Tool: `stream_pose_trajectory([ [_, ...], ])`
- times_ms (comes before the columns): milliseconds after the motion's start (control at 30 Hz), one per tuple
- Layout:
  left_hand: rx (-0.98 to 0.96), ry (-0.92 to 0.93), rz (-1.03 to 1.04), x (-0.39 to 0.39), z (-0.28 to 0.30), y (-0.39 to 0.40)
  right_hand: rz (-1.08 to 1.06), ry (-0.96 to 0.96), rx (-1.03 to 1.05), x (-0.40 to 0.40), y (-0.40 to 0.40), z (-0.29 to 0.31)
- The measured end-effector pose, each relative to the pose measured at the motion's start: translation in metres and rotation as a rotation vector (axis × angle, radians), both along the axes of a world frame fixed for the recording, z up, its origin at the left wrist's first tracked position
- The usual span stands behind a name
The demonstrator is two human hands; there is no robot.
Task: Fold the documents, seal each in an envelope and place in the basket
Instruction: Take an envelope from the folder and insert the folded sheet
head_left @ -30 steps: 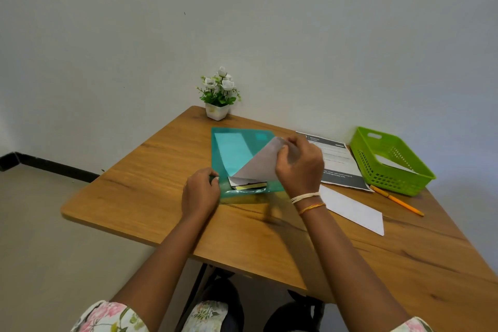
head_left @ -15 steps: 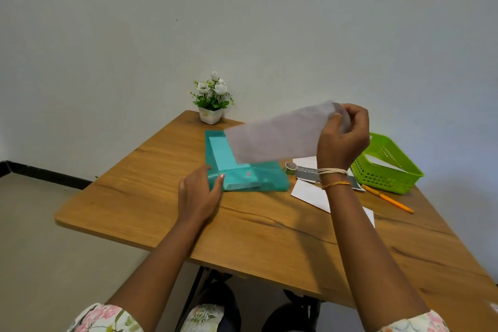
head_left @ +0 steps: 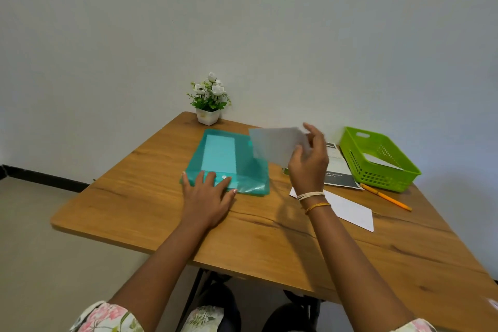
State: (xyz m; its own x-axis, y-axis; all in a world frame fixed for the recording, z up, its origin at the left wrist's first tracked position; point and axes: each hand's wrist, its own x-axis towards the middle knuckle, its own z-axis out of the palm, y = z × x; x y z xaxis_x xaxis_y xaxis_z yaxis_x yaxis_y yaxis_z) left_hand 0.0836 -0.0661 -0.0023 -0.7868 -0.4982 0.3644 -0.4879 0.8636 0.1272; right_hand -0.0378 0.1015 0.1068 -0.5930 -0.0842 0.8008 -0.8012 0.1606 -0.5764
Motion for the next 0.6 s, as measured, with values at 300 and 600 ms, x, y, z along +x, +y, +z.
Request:
stream_pose_trajectory([
  [300, 0.128, -0.036, 0.334, 0.003, 0.001, 0.004, 0.162, 0.053, 0.501, 0.009, 0.009, -0.073],
  [600, 0.176, -0.005, 0.408, 0.002, 0.002, 0.004, 0.113, -0.010, 0.802, 0.017, 0.019, -0.108],
])
